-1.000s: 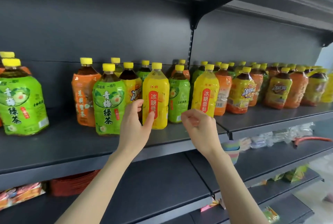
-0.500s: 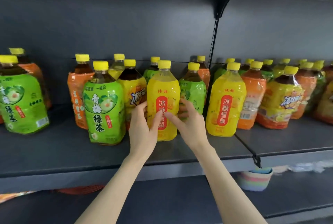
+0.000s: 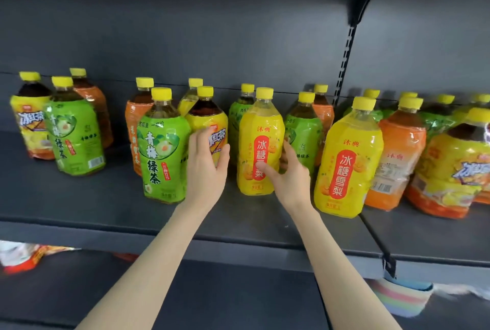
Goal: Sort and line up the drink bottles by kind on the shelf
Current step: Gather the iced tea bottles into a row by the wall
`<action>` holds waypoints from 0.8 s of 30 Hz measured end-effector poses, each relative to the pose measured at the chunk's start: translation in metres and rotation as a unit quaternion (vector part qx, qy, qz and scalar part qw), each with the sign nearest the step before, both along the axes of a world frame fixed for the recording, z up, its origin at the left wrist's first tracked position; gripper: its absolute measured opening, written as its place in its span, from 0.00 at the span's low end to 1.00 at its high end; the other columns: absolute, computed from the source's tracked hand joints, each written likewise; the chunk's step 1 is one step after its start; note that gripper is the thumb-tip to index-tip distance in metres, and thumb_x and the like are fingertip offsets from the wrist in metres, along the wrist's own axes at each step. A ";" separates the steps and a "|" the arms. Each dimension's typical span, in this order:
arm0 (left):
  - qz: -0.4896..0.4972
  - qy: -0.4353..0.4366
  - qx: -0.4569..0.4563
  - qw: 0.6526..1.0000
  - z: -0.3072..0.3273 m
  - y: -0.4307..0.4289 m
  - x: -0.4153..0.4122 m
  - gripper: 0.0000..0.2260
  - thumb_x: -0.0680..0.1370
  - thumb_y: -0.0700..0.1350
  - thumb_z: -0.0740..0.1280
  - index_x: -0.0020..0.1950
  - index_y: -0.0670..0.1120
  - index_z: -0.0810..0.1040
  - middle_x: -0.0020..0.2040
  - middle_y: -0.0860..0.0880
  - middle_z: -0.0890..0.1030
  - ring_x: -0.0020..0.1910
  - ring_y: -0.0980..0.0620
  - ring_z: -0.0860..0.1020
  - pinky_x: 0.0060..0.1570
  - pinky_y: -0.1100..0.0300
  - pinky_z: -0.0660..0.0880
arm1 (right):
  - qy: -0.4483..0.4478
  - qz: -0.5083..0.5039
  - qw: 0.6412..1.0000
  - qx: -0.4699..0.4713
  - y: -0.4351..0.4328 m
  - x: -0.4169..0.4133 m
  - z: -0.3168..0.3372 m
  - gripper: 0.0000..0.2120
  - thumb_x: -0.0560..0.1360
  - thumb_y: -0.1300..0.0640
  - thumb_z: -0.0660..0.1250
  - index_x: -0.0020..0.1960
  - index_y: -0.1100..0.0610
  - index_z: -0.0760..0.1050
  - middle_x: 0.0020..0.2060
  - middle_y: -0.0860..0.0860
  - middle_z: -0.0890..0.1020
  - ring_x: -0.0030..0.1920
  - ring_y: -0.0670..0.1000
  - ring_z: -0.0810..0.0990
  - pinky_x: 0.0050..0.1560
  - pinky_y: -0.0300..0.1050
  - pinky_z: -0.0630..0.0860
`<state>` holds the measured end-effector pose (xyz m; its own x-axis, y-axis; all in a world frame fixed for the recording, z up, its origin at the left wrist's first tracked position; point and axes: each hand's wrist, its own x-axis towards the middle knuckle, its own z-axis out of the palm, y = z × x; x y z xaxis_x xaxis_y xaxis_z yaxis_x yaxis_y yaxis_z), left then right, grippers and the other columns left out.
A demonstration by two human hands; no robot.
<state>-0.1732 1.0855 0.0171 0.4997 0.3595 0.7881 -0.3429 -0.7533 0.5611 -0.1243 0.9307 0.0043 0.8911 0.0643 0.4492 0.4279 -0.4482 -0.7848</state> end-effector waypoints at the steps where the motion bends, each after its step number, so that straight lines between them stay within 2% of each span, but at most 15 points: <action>1: 0.014 -0.008 0.006 1.000 0.008 0.001 0.005 0.19 0.78 0.41 0.65 0.67 0.36 0.68 0.65 0.39 0.70 0.64 0.46 0.70 0.57 0.82 0.58 | -0.001 0.000 1.000 0.003 -0.001 0.001 -0.001 0.40 0.71 0.43 0.71 0.77 0.52 0.57 0.65 0.52 0.76 0.62 0.53 0.78 0.57 0.50 0.77; 3: 0.038 -0.010 0.001 0.999 0.024 0.004 0.017 0.24 0.78 0.41 0.65 0.72 0.36 0.62 0.71 0.38 0.64 0.71 0.45 0.63 0.63 0.79 0.53 | -0.008 0.000 1.000 0.009 -0.002 0.003 -0.003 0.40 0.71 0.44 0.71 0.77 0.52 0.58 0.65 0.52 0.76 0.62 0.53 0.77 0.57 0.49 0.77; 6: 0.073 0.038 0.010 0.997 0.048 0.005 0.037 0.30 0.79 0.43 0.63 0.76 0.36 0.52 0.76 0.37 0.54 0.76 0.41 0.50 0.71 0.62 0.46 | -0.021 -0.007 1.000 0.020 -0.001 0.005 -0.007 0.39 0.71 0.44 0.72 0.76 0.53 0.59 0.65 0.52 0.77 0.62 0.53 0.77 0.57 0.49 0.77; 8: 0.095 0.088 0.002 0.992 0.061 0.007 0.049 0.34 0.80 0.46 0.63 0.76 0.36 0.47 0.76 0.36 0.54 0.76 0.38 0.49 0.73 0.52 0.44 | -0.022 -0.010 0.999 0.025 0.000 0.005 -0.008 0.39 0.71 0.45 0.72 0.76 0.53 0.59 0.65 0.52 0.77 0.62 0.53 0.77 0.57 0.49 0.76; 9: 0.104 0.106 -0.013 0.989 0.066 0.008 0.054 0.35 0.79 0.47 0.63 0.76 0.35 0.46 0.75 0.35 0.58 0.75 0.38 0.53 0.73 0.49 0.45 | -0.023 -0.012 0.999 0.027 0.000 0.006 -0.008 0.39 0.71 0.45 0.72 0.76 0.52 0.59 0.65 0.52 0.77 0.62 0.53 0.77 0.57 0.49 0.76; 11: 0.138 0.124 -0.016 0.983 0.074 0.011 0.059 0.32 0.80 0.49 0.63 0.75 0.35 0.51 0.69 0.35 0.66 0.70 0.38 0.63 0.70 0.51 0.55 | -0.024 -0.014 0.999 0.030 -0.001 0.008 -0.010 0.39 0.71 0.45 0.72 0.76 0.52 0.59 0.64 0.52 0.77 0.62 0.53 0.77 0.57 0.49 0.77; 13: 0.165 0.106 0.015 0.981 0.075 0.011 0.060 0.25 0.80 0.50 0.61 0.71 0.35 0.62 0.63 0.37 0.70 0.64 0.40 0.69 0.60 0.55 0.65 | -0.025 -0.009 0.999 0.033 -0.001 0.009 -0.010 0.39 0.71 0.46 0.72 0.76 0.53 0.59 0.64 0.52 0.77 0.61 0.53 0.78 0.57 0.48 0.77; 15: 0.150 0.069 0.036 0.986 0.073 0.007 0.057 0.20 0.80 0.50 0.62 0.65 0.36 0.68 0.58 0.38 0.74 0.57 0.41 0.73 0.51 0.56 0.69 | -0.027 -0.008 0.999 0.041 -0.001 0.009 -0.009 0.39 0.70 0.47 0.73 0.76 0.53 0.60 0.64 0.53 0.77 0.61 0.52 0.78 0.56 0.46 0.77; 17: 0.117 0.030 0.039 0.992 0.067 0.002 0.050 0.19 0.79 0.50 0.62 0.63 0.37 0.70 0.52 0.40 0.78 0.50 0.42 0.77 0.46 0.54 0.72 | -0.026 -0.006 0.998 0.049 -0.001 0.009 -0.008 0.39 0.70 0.47 0.73 0.76 0.53 0.60 0.64 0.53 0.77 0.61 0.53 0.78 0.57 0.46 0.76; 19: 0.082 0.003 0.027 0.996 0.063 0.002 0.041 0.19 0.79 0.51 0.62 0.63 0.39 0.71 0.49 0.43 0.80 0.47 0.45 0.79 0.44 0.57 0.73 | -0.025 -0.006 0.998 0.049 -0.001 0.009 -0.008 0.39 0.70 0.46 0.73 0.76 0.53 0.61 0.64 0.53 0.77 0.62 0.53 0.77 0.58 0.48 0.76; 22: 0.045 -0.020 0.023 0.999 0.063 0.005 0.019 0.19 0.79 0.53 0.61 0.62 0.40 0.73 0.47 0.47 0.81 0.44 0.51 0.79 0.42 0.64 0.70 | -0.024 -0.005 0.998 0.052 -0.002 0.009 -0.008 0.39 0.70 0.46 0.73 0.76 0.53 0.61 0.64 0.53 0.78 0.62 0.53 0.78 0.58 0.49 0.77; 24: 0.030 -0.017 0.019 0.999 0.065 0.006 0.007 0.20 0.79 0.54 0.61 0.62 0.40 0.74 0.45 0.48 0.81 0.41 0.53 0.78 0.42 0.64 0.70 | -0.023 -0.003 0.998 0.058 -0.002 0.009 -0.008 0.39 0.70 0.46 0.73 0.76 0.53 0.61 0.64 0.53 0.78 0.62 0.53 0.77 0.58 0.49 0.76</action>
